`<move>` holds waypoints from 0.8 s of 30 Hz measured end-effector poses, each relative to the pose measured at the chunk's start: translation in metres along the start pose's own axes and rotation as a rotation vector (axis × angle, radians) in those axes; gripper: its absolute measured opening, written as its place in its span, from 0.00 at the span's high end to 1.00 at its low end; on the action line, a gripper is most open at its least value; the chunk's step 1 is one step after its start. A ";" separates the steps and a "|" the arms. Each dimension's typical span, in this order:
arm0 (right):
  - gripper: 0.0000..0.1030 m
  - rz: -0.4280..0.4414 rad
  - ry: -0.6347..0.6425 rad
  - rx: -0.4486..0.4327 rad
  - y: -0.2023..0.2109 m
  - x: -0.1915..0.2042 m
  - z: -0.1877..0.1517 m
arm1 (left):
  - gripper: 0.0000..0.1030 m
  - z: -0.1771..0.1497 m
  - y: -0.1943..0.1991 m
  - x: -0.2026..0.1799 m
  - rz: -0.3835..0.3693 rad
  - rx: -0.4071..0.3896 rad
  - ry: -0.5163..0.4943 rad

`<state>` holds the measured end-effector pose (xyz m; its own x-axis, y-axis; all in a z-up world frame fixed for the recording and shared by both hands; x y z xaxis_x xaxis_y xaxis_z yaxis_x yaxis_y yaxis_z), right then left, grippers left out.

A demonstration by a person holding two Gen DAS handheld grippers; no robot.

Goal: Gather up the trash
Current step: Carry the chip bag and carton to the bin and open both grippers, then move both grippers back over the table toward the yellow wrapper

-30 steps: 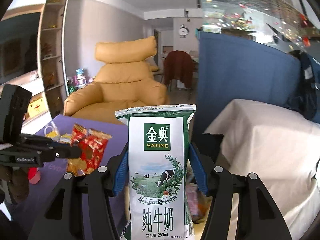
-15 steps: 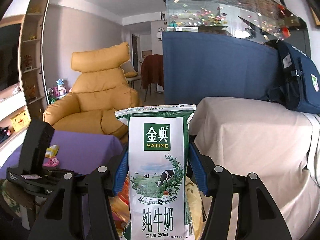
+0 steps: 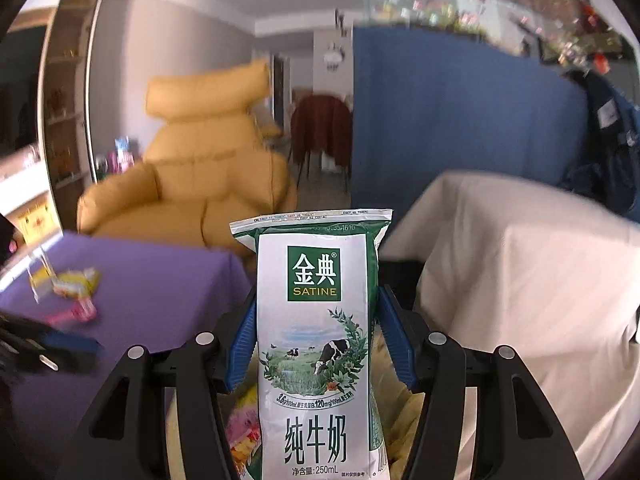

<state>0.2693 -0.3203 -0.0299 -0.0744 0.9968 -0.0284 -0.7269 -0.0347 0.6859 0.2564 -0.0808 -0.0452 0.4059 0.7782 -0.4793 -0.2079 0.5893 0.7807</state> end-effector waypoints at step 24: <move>0.42 0.097 -0.015 0.200 -0.007 0.022 -0.011 | 0.50 -0.014 0.073 0.047 0.113 -0.101 0.017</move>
<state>0.2650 -0.2985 -0.0429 -0.1261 0.9905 0.0543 -0.5666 -0.1168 0.8157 0.2478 0.0012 -0.0165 0.3598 0.8438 -0.3981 -0.3405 0.5160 0.7860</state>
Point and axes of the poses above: each gripper's, at about its wrist camera, not at the fingertips, and y roughly against the way its jaws point, x to its left, z to its top, the point moved 1 cm from there along -y, roughly the way its jaws point, and after that the axes turned 14 degrees about x, right-handed, at the moved point
